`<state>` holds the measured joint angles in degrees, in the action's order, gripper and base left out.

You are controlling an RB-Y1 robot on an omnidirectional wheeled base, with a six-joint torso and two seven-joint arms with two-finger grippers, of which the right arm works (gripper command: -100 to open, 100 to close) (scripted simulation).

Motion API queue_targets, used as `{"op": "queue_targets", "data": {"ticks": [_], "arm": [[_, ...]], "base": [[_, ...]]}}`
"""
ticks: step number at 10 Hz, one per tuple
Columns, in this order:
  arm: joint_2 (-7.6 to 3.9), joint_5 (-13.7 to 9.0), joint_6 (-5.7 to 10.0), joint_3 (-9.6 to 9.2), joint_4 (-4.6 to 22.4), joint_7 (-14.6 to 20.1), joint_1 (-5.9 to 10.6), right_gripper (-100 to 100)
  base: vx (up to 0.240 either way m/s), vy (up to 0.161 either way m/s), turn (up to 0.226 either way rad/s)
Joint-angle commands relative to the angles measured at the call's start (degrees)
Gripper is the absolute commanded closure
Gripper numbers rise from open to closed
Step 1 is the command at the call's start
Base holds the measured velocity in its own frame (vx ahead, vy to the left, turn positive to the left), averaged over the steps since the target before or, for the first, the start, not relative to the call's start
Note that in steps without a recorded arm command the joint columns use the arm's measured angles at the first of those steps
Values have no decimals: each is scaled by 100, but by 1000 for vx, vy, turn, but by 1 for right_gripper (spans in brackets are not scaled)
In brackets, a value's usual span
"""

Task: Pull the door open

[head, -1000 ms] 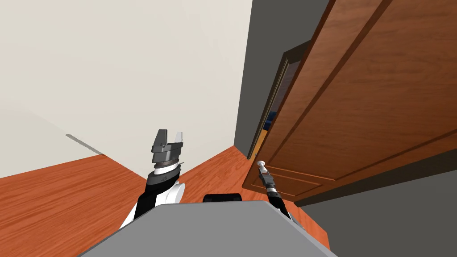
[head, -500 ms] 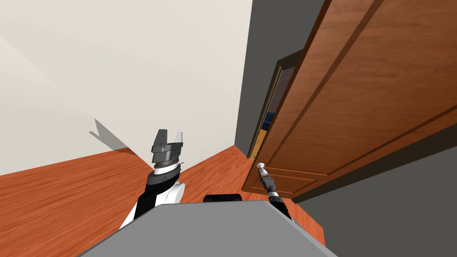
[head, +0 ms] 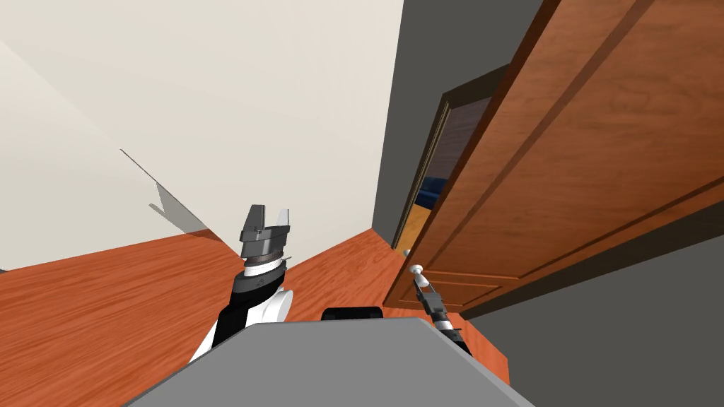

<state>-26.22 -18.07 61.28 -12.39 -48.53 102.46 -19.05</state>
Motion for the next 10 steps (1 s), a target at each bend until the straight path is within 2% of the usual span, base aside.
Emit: {"op": "queue_targets", "data": {"ticks": [1,2,3,7,8,9,10], "arm": [[-81,72,280,-89,55,98,-160,100],[-134,115,442,-143,90,163,-254,100],[-134,115,451,-143,90,163,-254,100],[-324,264,1043,-333,215,389,-587,100],[-262,249,951,-315,278,343,-488,100],[-271,303,1208,-375,497,398,-494,100],[-275,319,1300,-393,582,417,-490,100]], "base": [[-55,-27,13],[-66,-33,20],[-55,-20,4],[-40,-28,16],[-18,-16,4],[-16,12,65],[-19,14,66]]}}
